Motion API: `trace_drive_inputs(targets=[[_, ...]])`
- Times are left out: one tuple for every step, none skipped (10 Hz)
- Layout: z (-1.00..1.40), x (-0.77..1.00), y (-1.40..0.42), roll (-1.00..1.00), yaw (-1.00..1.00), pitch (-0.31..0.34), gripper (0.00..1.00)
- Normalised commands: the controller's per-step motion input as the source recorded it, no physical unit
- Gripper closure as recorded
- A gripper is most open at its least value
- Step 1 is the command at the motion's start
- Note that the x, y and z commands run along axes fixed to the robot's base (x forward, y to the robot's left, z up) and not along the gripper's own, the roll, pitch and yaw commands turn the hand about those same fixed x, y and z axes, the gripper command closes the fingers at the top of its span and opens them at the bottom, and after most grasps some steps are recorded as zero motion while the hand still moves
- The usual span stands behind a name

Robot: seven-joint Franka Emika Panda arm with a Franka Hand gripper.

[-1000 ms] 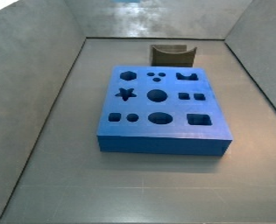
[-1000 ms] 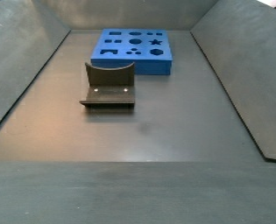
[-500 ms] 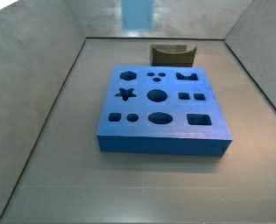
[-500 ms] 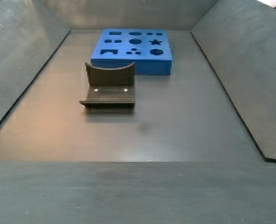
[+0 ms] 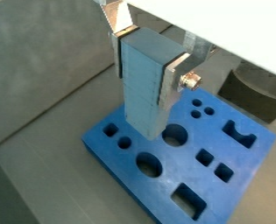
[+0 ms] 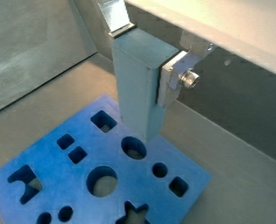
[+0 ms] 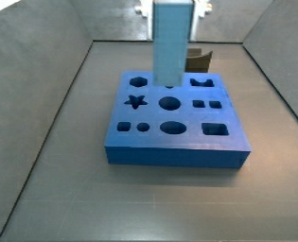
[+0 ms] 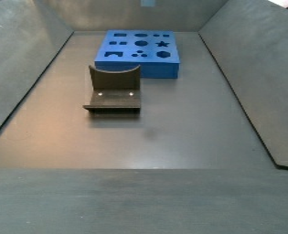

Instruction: Insert the rectangle object.

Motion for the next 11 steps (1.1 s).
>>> trace_drive_inputs(targets=[[-0.33,1.0,-0.29,0.0,0.0,0.0,1.0],[-0.42,1.0,-0.31,0.0,0.0,0.0,1.0],[-0.48,1.0,-0.3,0.0,0.0,-0.003,1.0],[-0.47,1.0,-0.3,0.0,0.0,0.0,1.0],[-0.44,1.0,-0.27,0.0,0.0,0.0,1.0],[-0.42,1.0,-0.24,0.0,0.0,0.0,1.0],[-0.26,1.0,-0.04,0.0,0.0,0.0,1.0],[-0.06,1.0,0.0,0.21,0.07,0.041,1.0],[0.0,0.85,0.05,0.47,0.19,0.051,1.0],[0.17,0.77,0.0,0.5,0.29,0.074,1.0],[0.15,0.65,0.0,0.39,0.45,0.004,1.0]])
